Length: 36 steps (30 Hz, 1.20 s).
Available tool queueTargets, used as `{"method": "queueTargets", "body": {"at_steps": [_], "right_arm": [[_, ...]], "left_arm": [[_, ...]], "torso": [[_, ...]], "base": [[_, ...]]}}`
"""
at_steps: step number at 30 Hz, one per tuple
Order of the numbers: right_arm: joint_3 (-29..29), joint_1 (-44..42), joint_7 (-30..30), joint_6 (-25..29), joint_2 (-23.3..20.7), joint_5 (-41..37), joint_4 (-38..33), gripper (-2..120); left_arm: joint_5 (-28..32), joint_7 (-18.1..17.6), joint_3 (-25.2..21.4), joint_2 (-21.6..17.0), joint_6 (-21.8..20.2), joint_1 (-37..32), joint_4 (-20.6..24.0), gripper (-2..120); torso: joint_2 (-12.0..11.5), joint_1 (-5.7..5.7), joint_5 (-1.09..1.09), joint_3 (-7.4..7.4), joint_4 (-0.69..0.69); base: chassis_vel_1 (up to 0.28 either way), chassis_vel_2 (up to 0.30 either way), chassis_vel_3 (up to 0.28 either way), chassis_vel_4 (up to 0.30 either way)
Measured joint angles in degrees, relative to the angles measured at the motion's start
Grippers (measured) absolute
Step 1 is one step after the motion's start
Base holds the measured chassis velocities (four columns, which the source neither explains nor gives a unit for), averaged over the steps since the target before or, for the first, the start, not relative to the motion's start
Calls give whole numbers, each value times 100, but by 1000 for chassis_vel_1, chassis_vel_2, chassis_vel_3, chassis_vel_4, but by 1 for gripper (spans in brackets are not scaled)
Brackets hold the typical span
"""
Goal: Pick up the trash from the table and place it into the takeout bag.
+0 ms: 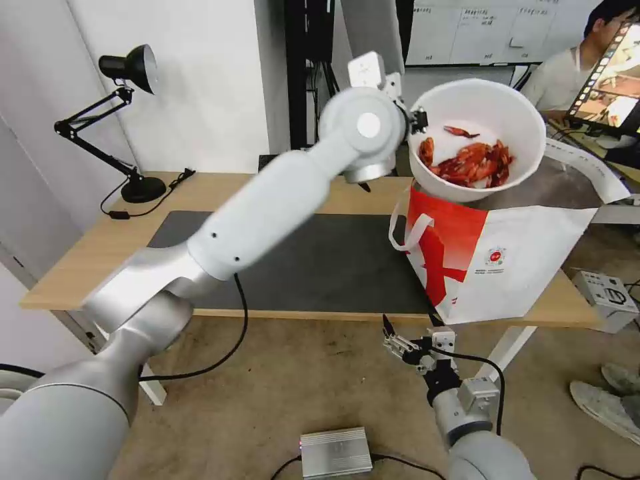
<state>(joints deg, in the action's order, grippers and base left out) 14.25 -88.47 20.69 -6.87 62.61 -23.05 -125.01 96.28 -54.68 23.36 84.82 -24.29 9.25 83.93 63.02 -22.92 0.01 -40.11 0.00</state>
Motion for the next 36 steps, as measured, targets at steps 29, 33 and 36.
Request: {"method": "queueTargets", "body": {"at_steps": [29,33,36], "right_arm": [[0,0,0,0,0,0,0,100],[0,0,0,0,0,0,0,100],[0,0,0,0,0,0,0,100]], "left_arm": [[-505,-47,400,331,45,-53,-233,8],[-488,-26,401,303,15,-9,-145,25],[-445,-13,401,280,1,21,-93,35]], "torso": [[1,0,-1,0,0],[1,0,-1,1,0],[1,0,-1,1,0]], "base": [[0,0,0,0],[0,0,0,0],[0,0,0,0]]}}
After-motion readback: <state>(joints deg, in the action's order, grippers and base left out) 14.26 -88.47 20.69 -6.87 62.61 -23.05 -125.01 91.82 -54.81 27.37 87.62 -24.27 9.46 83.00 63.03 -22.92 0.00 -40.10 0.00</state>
